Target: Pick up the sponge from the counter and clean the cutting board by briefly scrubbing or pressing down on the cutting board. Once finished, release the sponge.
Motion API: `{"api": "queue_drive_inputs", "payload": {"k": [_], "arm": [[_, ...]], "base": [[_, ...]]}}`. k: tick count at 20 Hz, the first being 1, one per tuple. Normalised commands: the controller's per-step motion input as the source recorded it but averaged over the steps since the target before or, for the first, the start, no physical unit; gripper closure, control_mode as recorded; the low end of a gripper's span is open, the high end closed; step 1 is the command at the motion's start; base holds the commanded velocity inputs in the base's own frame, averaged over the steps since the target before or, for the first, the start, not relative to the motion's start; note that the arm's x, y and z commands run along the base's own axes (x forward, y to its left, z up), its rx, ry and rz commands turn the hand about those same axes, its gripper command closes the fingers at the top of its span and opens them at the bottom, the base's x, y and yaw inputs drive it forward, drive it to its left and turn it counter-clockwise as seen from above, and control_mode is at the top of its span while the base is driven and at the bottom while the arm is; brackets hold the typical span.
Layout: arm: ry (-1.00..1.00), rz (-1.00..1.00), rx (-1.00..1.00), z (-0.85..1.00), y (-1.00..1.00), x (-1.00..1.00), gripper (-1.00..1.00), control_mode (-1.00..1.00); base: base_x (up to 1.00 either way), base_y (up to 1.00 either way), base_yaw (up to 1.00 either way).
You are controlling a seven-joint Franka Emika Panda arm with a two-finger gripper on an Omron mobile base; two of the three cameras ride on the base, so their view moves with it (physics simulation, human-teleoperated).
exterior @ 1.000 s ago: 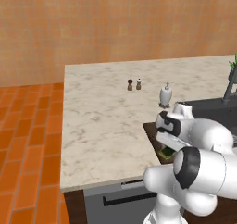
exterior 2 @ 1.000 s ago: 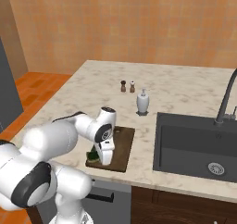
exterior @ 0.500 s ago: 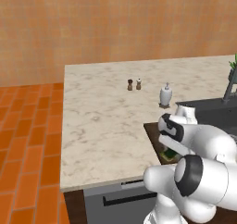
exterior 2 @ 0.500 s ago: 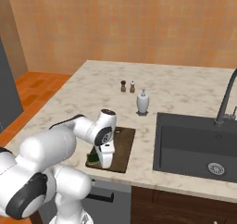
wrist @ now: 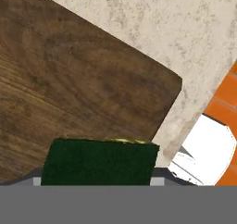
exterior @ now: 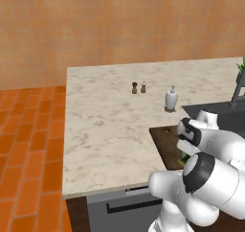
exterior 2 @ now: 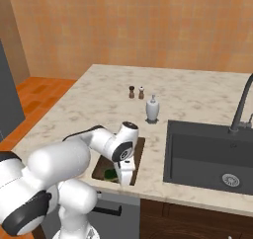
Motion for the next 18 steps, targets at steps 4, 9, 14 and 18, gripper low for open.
{"api": "queue_drive_inputs", "payload": {"k": [4, 9, 14, 18], "arm": [[0.00, -0.06, 0.08, 0.03, -0.85, -0.13, 1.00, -1.00], [0.00, 0.00, -0.01, -0.30, -0.32, -0.04, 1.00, -1.00], [0.00, 0.00, 0.00, 0.17, 0.00, 0.30, 1.00, -1.00], [0.00, 0.00, 0.00, 0.08, 0.00, 0.45, 1.00, -1.00]], "base": [[0.00, 0.00, 0.00], [0.00, 0.00, 0.00], [0.00, 0.00, 0.00], [0.00, 0.00, 0.00]]}}
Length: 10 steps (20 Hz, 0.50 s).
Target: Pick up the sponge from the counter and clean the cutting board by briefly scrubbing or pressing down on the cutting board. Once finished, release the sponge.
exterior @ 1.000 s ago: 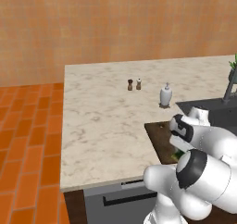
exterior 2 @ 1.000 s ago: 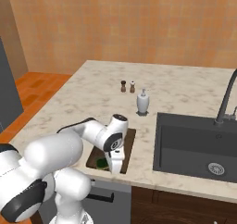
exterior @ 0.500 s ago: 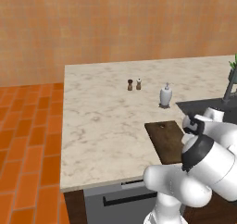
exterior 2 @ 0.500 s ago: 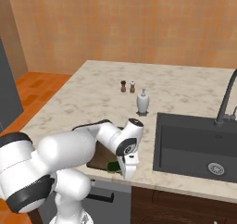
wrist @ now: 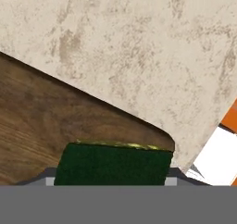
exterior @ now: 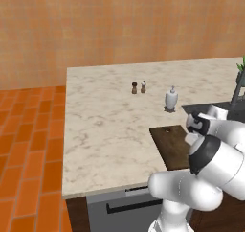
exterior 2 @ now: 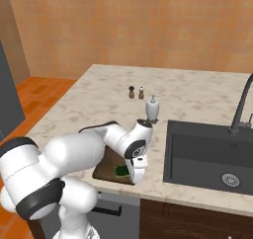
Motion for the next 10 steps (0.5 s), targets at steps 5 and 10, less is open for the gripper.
{"api": "queue_drive_inputs", "payload": {"k": [5, 10], "arm": [[0.00, 0.00, 0.00, 0.01, 0.00, 0.50, 1.00, -1.00], [0.00, 0.00, 0.00, 0.00, 0.43, 0.35, 1.00, -1.00]], "base": [[0.00, 0.00, 0.00], [0.00, 0.00, 0.00]]}}
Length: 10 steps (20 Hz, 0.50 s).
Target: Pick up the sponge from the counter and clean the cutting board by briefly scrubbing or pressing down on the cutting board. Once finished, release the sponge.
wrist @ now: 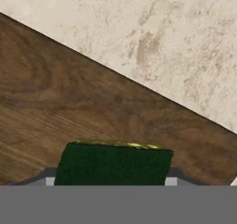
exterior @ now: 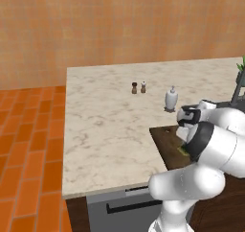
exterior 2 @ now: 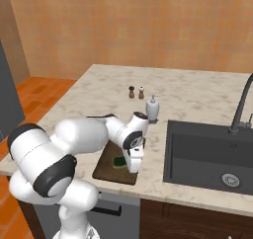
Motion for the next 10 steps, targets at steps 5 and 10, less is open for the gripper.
{"api": "queue_drive_inputs", "payload": {"k": [5, 10], "arm": [[0.01, 0.00, 0.00, -0.12, 0.73, 0.38, 1.00, -1.00], [0.01, 0.00, 0.00, -0.25, 0.56, 0.41, 1.00, -1.00]], "base": [[0.00, 0.00, 0.00], [0.00, 0.00, 0.00]]}}
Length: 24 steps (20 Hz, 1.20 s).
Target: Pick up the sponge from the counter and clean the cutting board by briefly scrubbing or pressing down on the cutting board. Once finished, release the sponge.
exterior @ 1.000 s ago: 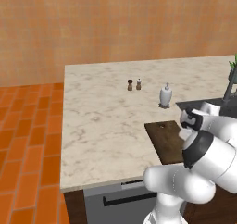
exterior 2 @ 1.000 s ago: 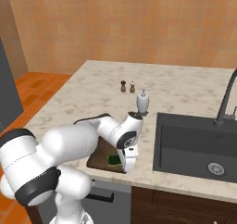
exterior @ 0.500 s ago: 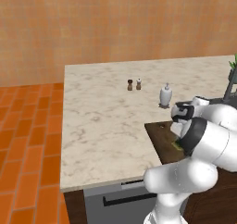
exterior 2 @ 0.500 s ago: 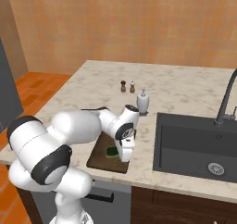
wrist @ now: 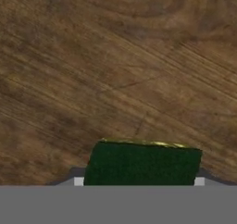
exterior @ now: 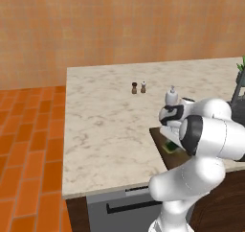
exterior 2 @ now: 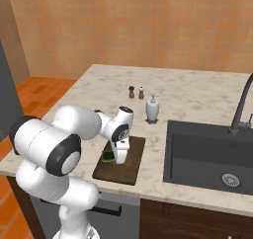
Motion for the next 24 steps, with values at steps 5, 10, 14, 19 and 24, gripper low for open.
{"api": "queue_drive_inputs", "payload": {"k": [5, 10, 14, 19, 24], "arm": [[-0.01, 0.00, 0.00, 0.10, 0.06, 0.71, 1.00, -1.00], [0.00, -0.01, 0.00, 0.10, 0.00, 0.85, 1.00, -1.00], [0.00, -0.01, 0.00, -0.18, 0.00, 0.52, 1.00, -1.00], [0.00, -0.02, -0.01, -0.39, 0.11, 0.32, 1.00, -1.00], [-0.03, -0.09, 0.01, 0.00, -0.30, 0.10, 1.00, -1.00]], "base": [[0.00, 0.00, 0.00], [0.00, 0.00, 0.00], [0.00, 0.00, 0.00], [0.00, 0.00, 0.00], [0.00, 0.00, 0.00]]}}
